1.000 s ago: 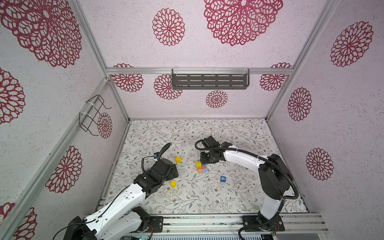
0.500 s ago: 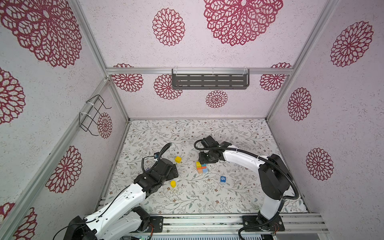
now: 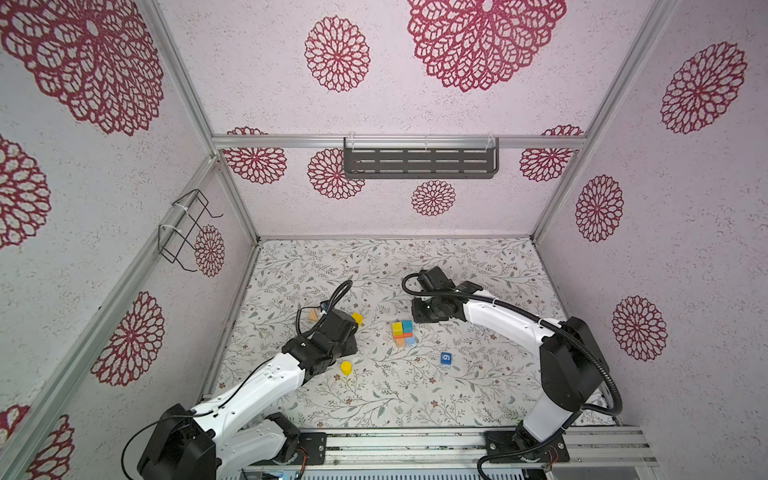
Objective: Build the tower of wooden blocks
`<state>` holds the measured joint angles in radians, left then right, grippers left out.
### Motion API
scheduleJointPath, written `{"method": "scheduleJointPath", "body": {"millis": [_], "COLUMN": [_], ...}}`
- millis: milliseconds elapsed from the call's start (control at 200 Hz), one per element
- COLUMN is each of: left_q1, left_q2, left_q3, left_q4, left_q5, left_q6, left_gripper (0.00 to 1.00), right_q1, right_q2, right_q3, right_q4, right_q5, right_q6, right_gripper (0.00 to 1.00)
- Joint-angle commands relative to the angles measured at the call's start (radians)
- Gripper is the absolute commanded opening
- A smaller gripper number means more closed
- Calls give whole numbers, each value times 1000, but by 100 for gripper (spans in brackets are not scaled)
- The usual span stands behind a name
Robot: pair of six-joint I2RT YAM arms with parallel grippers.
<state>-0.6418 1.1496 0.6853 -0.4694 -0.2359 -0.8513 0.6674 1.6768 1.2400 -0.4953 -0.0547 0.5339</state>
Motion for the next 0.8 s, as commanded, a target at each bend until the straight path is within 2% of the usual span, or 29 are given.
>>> {"method": "scheduleJointPath", "body": {"millis": [0, 320, 796], "left_q1": [-5, -37, -97], "left_q2": [56, 245, 429], "left_q3": [49, 142, 228], "left_q4": [61, 110, 215], "left_q5": [30, 49, 85], "left_q6": [-5, -14, -53], "left_gripper": [0, 0, 0], "right_q1": [-28, -69, -78], "right_q2": [-43, -34, 24], "right_q3": [-30, -102, -91], "right_q4": [28, 108, 146], "right_q5": [-59, -171, -204], "right_q6": [-22, -47, -39], "right_gripper": [13, 10, 10]}}
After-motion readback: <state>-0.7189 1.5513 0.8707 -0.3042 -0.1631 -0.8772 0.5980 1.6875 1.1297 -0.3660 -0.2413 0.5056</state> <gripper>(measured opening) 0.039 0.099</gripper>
